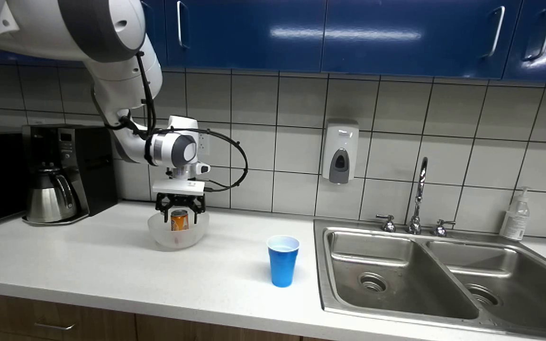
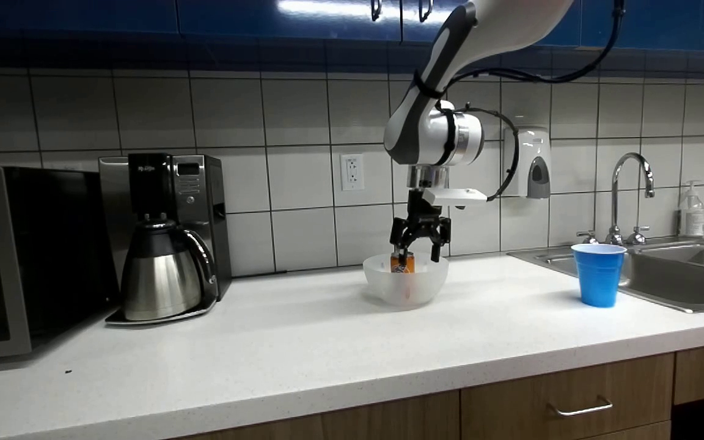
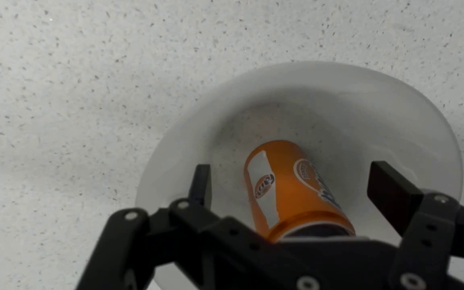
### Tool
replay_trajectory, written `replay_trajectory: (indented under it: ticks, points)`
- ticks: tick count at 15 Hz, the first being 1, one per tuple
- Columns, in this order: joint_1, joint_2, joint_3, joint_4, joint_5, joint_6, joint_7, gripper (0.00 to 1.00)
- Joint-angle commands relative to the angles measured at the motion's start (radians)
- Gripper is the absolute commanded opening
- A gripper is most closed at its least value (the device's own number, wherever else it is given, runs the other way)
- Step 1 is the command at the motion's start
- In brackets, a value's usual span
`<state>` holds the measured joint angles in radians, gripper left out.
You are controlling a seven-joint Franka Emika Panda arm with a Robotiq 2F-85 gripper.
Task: Pick up the orange fanta can from the clear bowl and put it on the kitchen counter
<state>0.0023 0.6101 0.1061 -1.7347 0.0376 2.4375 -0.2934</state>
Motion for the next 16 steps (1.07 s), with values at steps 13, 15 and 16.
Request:
replay_trajectory:
  ticks: [13,15,16]
  points:
    - [0.008,0.162,0.021,0.206,-0.016,-0.033,-0.01,1.0]
    - [0.007,0.166,0.021,0.214,-0.016,-0.033,-0.012,0.72]
    - [0.006,0.168,0.021,0.218,-0.015,-0.032,-0.012,0.71]
